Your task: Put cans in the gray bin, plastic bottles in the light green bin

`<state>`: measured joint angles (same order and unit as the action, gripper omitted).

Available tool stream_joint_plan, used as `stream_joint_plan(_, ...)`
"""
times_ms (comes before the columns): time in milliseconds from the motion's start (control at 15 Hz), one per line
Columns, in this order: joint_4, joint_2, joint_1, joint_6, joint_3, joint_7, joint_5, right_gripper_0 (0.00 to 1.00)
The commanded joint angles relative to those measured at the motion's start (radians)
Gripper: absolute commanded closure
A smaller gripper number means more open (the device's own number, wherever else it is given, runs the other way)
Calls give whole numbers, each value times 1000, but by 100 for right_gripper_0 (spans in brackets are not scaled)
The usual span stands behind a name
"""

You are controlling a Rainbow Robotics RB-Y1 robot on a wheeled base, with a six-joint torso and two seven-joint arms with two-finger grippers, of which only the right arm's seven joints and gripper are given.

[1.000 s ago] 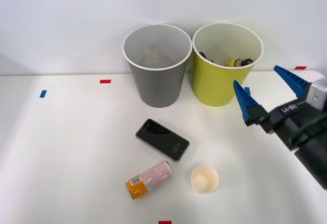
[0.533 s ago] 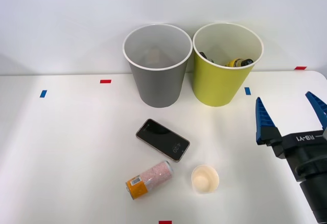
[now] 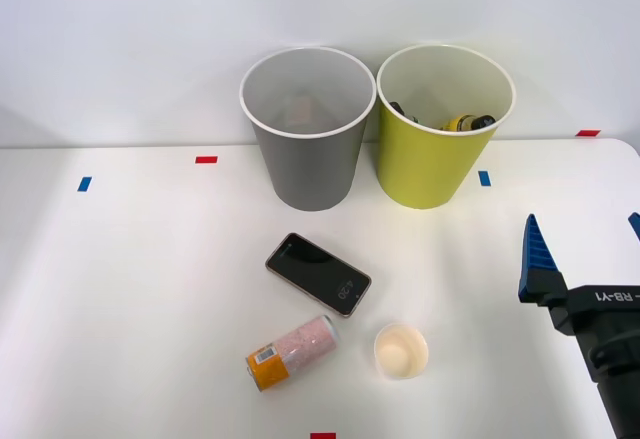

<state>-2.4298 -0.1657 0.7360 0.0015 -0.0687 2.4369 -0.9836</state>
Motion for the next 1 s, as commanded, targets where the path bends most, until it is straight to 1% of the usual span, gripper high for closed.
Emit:
stream_joint_plan(67, 3, 25, 10, -34, -8, -32, 146, 0)
stream_joint_plan(133, 14, 31, 16, -66, -23, -118, 237, 0)
stream_joint_plan(267, 41, 31, 17, -130, -39, -237, 358, 0)
stream_joint_plan(333, 72, 31, 17, -186, -51, -320, 431, 0)
stream_joint_plan(467, 124, 26, 28, -282, -75, -443, 543, 0)
stream_joint_plan(533, 146, 29, 52, -334, -88, -539, 609, 0)
stream_joint_plan(667, 189, 17, 102, -436, -112, -674, 666, 0)
stream_joint_plan(733, 224, -3, 126, -500, -128, -720, 684, 0)
stream_joint_plan(867, 287, -40, 169, -615, -157, -720, 694, 0)
stream_joint_plan(933, 305, -57, 207, -657, -174, -707, 717, 0)
stream_joint_plan(1000, 307, -63, 241, -661, -178, -676, 744, 0)
